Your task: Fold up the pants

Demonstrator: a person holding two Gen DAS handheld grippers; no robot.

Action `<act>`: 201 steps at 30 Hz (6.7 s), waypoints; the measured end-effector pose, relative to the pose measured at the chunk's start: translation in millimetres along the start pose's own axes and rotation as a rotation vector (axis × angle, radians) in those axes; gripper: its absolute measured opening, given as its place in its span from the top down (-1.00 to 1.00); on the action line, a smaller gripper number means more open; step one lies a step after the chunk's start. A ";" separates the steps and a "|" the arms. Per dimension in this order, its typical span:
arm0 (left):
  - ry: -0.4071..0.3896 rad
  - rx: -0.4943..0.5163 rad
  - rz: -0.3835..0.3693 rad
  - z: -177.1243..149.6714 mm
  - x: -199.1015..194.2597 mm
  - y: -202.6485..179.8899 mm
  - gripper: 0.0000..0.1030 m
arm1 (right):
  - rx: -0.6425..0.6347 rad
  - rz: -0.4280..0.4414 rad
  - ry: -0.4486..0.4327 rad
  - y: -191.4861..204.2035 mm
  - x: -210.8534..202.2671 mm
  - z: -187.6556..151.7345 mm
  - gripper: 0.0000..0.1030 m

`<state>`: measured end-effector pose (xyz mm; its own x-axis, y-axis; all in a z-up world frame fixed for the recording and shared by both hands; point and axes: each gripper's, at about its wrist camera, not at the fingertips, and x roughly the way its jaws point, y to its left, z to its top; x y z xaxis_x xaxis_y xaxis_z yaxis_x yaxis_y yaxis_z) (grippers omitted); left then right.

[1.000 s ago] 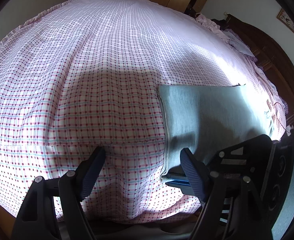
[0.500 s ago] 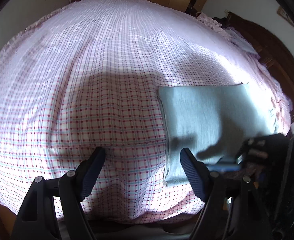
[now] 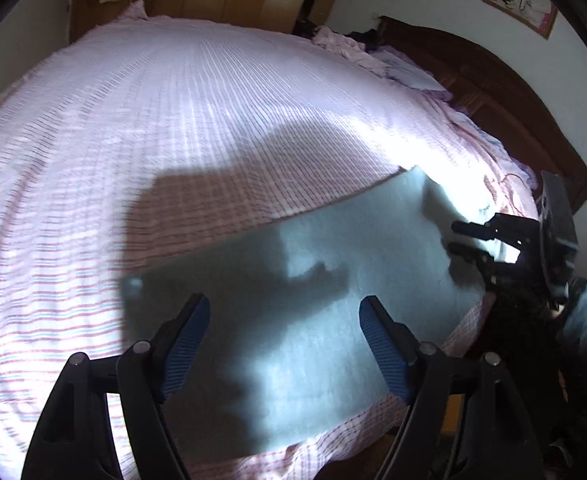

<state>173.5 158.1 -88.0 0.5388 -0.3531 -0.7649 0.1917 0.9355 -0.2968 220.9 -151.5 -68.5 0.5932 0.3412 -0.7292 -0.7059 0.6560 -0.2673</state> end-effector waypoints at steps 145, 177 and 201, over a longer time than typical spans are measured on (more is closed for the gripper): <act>-0.035 0.031 0.165 -25.3 17.4 7.7 -0.76 | 1.586 -0.141 -0.333 -213.9 -20.6 -234.8 0.45; -0.053 -0.002 0.150 -30.8 1.7 17.2 -0.76 | 0.893 -0.431 -0.261 -161.5 -63.2 -100.7 0.86; -0.111 -0.262 0.269 -57.5 -59.4 97.7 -0.66 | 0.310 -0.236 -0.263 71.4 -1.7 109.4 0.86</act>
<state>113.1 269.7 -104.5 0.6299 -0.0783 -0.7728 -0.1765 0.9544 -0.2406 211.9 -31.6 -17.4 0.8298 0.2918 -0.4757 -0.4148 0.8927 -0.1759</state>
